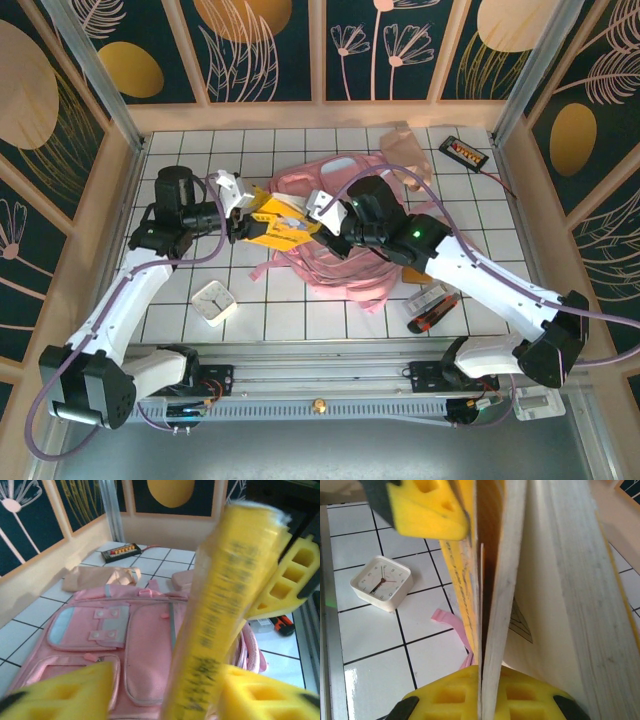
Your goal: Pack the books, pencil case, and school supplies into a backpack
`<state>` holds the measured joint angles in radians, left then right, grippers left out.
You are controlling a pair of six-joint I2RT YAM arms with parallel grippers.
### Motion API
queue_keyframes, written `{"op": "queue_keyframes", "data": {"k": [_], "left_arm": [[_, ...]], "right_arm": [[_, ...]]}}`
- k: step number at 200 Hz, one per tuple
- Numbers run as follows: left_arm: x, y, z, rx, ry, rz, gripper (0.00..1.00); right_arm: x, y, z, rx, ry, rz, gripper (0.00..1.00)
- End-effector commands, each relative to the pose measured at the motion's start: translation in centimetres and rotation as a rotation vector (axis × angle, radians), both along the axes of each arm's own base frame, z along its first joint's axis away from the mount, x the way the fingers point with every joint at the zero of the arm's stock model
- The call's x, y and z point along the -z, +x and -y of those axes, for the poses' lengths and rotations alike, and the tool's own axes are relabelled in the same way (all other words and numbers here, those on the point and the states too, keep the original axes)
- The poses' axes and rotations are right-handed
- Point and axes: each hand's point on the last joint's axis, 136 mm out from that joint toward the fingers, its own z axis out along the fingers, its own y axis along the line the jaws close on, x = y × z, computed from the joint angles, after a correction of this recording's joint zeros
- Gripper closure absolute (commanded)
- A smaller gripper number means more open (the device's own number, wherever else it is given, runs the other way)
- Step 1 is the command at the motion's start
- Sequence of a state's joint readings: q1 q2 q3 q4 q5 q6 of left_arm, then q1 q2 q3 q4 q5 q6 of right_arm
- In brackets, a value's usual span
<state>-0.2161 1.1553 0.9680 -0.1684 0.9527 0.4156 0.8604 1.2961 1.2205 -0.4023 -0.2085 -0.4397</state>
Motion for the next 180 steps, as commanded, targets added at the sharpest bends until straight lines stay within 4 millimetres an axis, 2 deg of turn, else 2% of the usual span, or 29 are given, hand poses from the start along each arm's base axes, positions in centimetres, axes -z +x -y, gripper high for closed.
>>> {"op": "queue_keyframes", "data": {"k": [1, 8, 24, 32, 41, 46, 53, 63, 68, 81, 90, 100, 123, 125, 135, 159, 180], "left_arm": [[-0.8, 0.1, 0.1, 0.011, 0.002, 0.032, 0.88], [-0.8, 0.1, 0.1, 0.008, -0.005, 0.034, 1.00], [-1.7, 0.2, 0.1, 0.000, -0.031, 0.048, 1.00], [-1.2, 0.1, 0.2, -0.001, -0.048, 0.021, 1.00], [-1.7, 0.1, 0.3, 0.002, -0.075, 0.002, 1.00], [-2.0, 0.3, 0.4, 0.002, -0.092, -0.012, 1.00], [-2.5, 0.6, 0.5, -0.013, -0.122, -0.050, 1.00], [-2.8, 1.5, 0.5, -0.056, -0.169, -0.135, 1.00], [-4.2, 2.2, 0.4, -0.084, -0.203, -0.161, 1.00], [-5.4, 3.4, 0.6, -0.121, -0.280, -0.300, 1.00], [-5.9, 3.7, 0.9, -0.113, -0.328, -0.393, 1.00], [-6.3, 3.9, 1.2, -0.103, -0.385, -0.490, 1.00], [-7.2, 2.9, 1.0, -0.087, -0.502, -0.595, 1.00], [-6.6, 2.8, 1.0, -0.091, -0.506, -0.621, 1.00], [-6.2, 2.4, 1.0, -0.093, -0.523, -0.678, 1.00], [-5.8, 1.6, 1.1, -0.074, -0.569, -0.813, 1.00], [-5.9, 1.2, 1.1, -0.063, -0.592, -0.858, 1.00]], "right_arm": [[-3.1, 0.5, -0.5, -0.021, 0.110, 0.070, 1.00], [-3.2, 0.8, -0.4, -0.016, 0.120, 0.064, 1.00], [-3.7, 1.6, 0.0, 0.028, 0.158, 0.041, 0.99], [-4.2, 2.5, 0.5, 0.070, 0.190, 0.022, 0.80], [-4.9, 3.5, 1.4, 0.121, 0.236, -0.021, 0.46], [-5.4, 4.4, 2.2, 0.167, 0.273, -0.057, 0.23], [-5.8, 5.2, 3.1, 0.214, 0.306, -0.090, 0.12], [-6.4, 6.0, 4.6, 0.264, 0.358, -0.142, 0.03], [-6.6, 6.1, 5.2, 0.278, 0.376, -0.157, 0.01], [-6.7, 6.1, 6.6, 0.313, 0.439, -0.221, 0.01], [-6.7, 6.3, 8.4, 0.331, 0.498, -0.276, 0.01], [-6.2, 5.8, 8.9, 0.313, 0.544, -0.350, 0.01], [-4.6, 3.9, 8.3, 0.241, 0.580, -0.481, 0.01], [-4.6, 3.8, 8.2, 0.239, 0.582, -0.484, 0.01], [-4.2, 3.4, 8.1, 0.223, 0.601, -0.511, 0.01], [-4.2, 2.9, 7.1, 0.151, 0.638, -0.564, 0.01], [-4.5, 3.1, 5.8, 0.102, 0.655, -0.592, 0.01]]}}
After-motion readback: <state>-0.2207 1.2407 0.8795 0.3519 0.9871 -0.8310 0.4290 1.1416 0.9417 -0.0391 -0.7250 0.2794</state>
